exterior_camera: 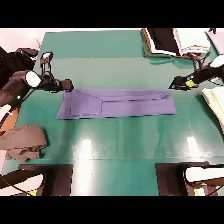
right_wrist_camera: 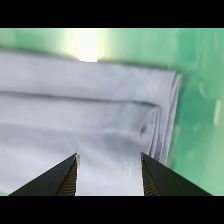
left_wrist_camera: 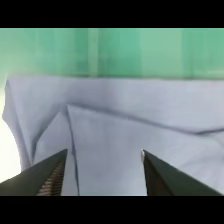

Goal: Fold the shirts.

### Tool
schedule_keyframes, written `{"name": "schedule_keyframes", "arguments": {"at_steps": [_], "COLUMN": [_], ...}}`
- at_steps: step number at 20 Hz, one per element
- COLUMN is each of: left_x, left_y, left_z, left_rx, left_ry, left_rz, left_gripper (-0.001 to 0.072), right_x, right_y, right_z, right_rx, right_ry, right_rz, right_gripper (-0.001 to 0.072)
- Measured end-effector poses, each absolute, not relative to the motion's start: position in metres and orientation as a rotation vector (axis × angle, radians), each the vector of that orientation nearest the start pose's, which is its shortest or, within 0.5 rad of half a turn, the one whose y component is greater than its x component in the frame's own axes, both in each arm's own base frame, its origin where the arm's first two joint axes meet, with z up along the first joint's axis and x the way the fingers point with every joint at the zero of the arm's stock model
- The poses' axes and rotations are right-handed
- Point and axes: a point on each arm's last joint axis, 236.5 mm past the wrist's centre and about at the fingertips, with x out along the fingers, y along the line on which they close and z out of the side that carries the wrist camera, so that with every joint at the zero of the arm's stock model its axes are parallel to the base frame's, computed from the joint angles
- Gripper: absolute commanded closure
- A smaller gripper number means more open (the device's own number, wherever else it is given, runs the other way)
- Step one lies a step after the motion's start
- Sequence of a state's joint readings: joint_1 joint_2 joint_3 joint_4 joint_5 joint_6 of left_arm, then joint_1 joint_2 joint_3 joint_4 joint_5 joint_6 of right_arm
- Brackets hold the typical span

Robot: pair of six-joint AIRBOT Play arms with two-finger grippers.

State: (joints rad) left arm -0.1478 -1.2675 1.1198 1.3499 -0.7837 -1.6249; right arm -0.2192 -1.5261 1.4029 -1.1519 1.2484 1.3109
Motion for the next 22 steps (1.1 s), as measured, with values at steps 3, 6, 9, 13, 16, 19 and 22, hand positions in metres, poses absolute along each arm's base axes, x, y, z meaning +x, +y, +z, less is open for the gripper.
{"name": "schedule_keyframes", "arguments": {"at_steps": [3, 6, 9, 13, 16, 19, 22], "left_x": [0.441, 0.437, 0.433, 0.428, 0.421, 0.425, 0.432], "left_y": [-0.106, -0.111, -0.124, -0.156, -0.187, -0.221, -0.257], "left_z": [0.051, 0.053, 0.057, 0.057, 0.045, 0.031, 0.015], "left_rx": [-0.202, -0.223, -0.264, -0.272, -0.256, -0.281, -0.324], "left_ry": [0.958, 0.984, 0.997, 1.002, 1.029, 1.032, 1.053], "left_rz": [-0.194, -0.21, -0.245, -0.314, -0.37, -0.412, -0.457], "left_gripper": [0.0175, 0.0672, 0.0673, 0.0681, 0.0682, 0.0682, 0.0682], "right_x": [0.431, 0.403, 0.378, 0.367, 0.378, 0.395, 0.416], "right_y": [-0.023, -0.047, -0.052, -0.026, -0.003, 0.013, 0.029], "right_z": [0.008, -0.013, -0.039, -0.066, -0.076, -0.072, -0.037], "right_rx": [0.381, 0.483, 0.62, 0.787, 0.821, 0.761, 0.665], "right_ry": [1.272, 1.34, 1.376, 1.385, 1.359, 1.315, 1.239], "right_rz": [0.235, 0.218, 0.246, 0.34, 0.38, 0.419, 0.488], "right_gripper": [0.0131, 0.0131, 0.0135, 0.0168, 0.0571, 0.0696, 0.0697]}}
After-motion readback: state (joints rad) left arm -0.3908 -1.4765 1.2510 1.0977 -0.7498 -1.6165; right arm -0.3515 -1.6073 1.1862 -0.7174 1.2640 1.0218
